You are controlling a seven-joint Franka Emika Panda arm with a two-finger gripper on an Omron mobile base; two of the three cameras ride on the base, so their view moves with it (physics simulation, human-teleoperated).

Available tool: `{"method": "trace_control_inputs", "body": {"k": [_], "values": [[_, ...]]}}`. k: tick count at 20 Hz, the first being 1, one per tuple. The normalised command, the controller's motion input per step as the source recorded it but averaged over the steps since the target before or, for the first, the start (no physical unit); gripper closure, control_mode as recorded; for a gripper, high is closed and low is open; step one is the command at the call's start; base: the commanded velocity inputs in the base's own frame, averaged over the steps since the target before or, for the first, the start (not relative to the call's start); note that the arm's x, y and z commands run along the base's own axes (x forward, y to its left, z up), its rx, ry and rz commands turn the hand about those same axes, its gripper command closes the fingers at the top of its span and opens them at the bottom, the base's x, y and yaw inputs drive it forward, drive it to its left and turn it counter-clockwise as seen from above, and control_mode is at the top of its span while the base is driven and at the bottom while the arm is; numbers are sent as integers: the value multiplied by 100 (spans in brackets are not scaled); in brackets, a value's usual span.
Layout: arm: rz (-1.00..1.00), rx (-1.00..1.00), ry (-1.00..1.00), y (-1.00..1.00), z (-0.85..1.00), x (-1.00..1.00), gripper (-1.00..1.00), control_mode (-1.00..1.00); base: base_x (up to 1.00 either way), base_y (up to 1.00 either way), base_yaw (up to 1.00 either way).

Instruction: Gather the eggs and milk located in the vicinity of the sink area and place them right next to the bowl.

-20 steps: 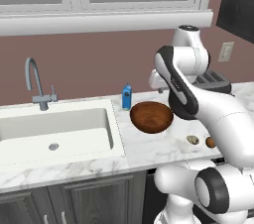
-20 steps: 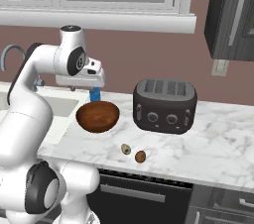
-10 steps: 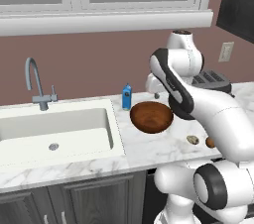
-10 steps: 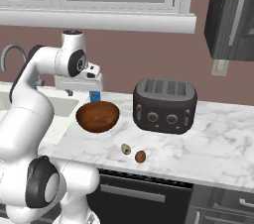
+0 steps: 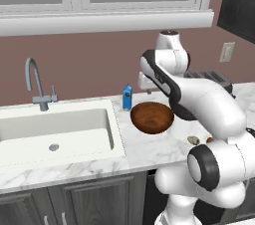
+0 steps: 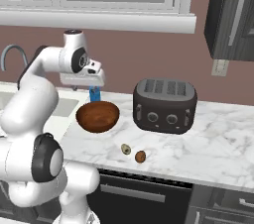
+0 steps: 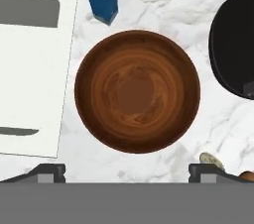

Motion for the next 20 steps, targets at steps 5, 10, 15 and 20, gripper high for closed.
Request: {"method": "trace_control_inputs", "body": {"k": [5,10,15,20], "values": [[-20,-5,1,2,-8,86,-100,-100,0,0,0],[-15,4,1,-1,-8,38,-100,-100,0,0,0],[-4,12,0,0,-12,14,-100,-100,0,0,0],[0,8,-2,8,-6,28,-100,-100,0,0,0]]}}
